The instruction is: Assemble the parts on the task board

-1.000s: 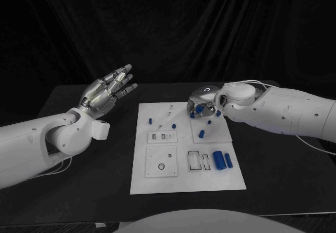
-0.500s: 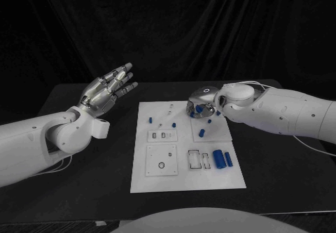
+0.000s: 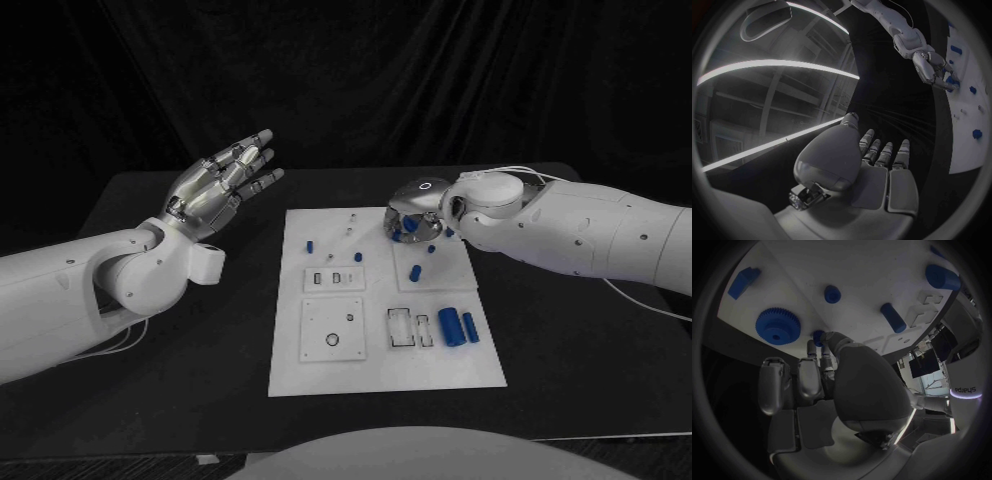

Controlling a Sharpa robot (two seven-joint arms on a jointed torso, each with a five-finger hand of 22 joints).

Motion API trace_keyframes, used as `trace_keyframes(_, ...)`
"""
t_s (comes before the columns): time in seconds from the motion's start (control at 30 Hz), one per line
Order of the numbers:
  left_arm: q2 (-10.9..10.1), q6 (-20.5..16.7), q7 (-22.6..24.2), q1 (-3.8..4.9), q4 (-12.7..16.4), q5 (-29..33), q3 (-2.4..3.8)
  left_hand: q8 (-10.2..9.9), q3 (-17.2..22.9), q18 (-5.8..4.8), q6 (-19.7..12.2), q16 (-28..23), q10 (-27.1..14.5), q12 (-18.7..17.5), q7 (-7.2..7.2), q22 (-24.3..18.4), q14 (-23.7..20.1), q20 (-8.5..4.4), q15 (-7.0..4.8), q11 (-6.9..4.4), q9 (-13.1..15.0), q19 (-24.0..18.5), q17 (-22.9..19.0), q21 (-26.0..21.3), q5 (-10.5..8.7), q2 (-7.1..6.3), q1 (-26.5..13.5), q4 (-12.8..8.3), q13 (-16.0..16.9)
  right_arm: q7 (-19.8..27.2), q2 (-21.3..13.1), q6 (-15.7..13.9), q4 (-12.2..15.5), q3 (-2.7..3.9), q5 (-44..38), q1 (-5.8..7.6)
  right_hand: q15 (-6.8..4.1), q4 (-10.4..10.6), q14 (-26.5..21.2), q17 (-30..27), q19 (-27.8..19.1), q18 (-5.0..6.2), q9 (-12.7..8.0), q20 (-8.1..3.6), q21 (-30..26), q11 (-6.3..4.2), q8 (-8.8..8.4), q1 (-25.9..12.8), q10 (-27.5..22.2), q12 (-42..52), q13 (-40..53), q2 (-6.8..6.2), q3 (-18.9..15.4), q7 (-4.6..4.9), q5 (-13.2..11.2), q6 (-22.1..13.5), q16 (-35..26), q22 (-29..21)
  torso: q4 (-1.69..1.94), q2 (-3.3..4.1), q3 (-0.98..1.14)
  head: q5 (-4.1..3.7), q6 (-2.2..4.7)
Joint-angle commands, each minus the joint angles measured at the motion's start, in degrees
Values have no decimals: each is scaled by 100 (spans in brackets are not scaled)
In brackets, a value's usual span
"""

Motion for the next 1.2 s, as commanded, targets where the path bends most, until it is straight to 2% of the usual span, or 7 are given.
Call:
trace_keyframes(0.03,11,89,47,9,-1,2,6,44,41,105,48,40,2,25,6,7,25,33,19,51,8,16,9,39,38,1,56,-14,10,124,-21,-228,27,3,-47,-13,-67,-48,25,42,37,2,54,-29,34,-44,87,32,140,62,44,110,53,67,-5,58,20,482,-2,-4,0,4,2)
trace_keyframes(0.07,10,91,45,9,-3,2,6,47,44,105,62,40,3,27,9,7,25,33,18,54,9,17,9,40,42,2,60,-16,10,145,-29,-273,45,3,-47,-13,-81,-82,36,59,55,-5,93,-42,51,-60,139,39,207,84,52,126,65,110,-10,117,27,508,-1,-5,1,11,7)
trace_keyframes(0.33,11,104,23,8,-19,2,6,63,68,104,125,46,17,45,25,9,30,34,17,74,16,22,11,44,63,1,83,-21,14,203,-28,-495,148,3,-47,4,-114,-153,53,81,80,-14,187,-75,71,-103,253,16,308,83,51,140,66,176,-118,221,30,551,-1,-6,3,79,-22)
trace_keyframes(0.53,10,97,-2,8,-23,2,6,79,84,104,184,51,31,62,38,9,34,35,16,88,22,26,12,47,75,-4,99,-24,17,214,167,-533,11,3,-46,109,-116,-158,55,76,87,-17,205,-80,77,-100,270,-7,320,71,46,130,56,184,-158,231,26,562,-4,-10,0,154,-48)
trace_keyframes(0.73,-1,65,-19,9,9,2,6,90,94,103,222,56,43,77,48,10,37,35,16,101,25,29,14,49,85,-12,111,-27,20,247,512,-553,-340,4,78,219,-117,-162,57,82,87,-18,210,-81,76,-102,270,-14,325,64,43,128,54,189,-181,223,28,563,-1,-11,-2,165,-54)
trace_keyframes(1.07,-34,-22,-27,10,83,2,6,110,111,103,288,62,61,97,64,12,42,36,2,120,31,35,16,54,110,-28,131,-34,24,242,993,-567,-948,5,165,258,-107,-178,49,65,82,-17,218,-79,69,-81,247,-32,300,7,19,130,68,235,-239,155,14,563,23,7,0,137,-73)
trace_keyframes(1.2,-50,-70,-35,11,101,2,6,118,113,103,318,64,66,103,68,13,43,36,0,123,34,39,16,57,115,-36,137,-37,25,229,1132,-586,-1161,5,171,262,-100,-183,38,45,76,-16,224,-75,63,-72,243,-45,290,-19,10,132,71,240,-287,137,1,561,16,24,2,132,-68)
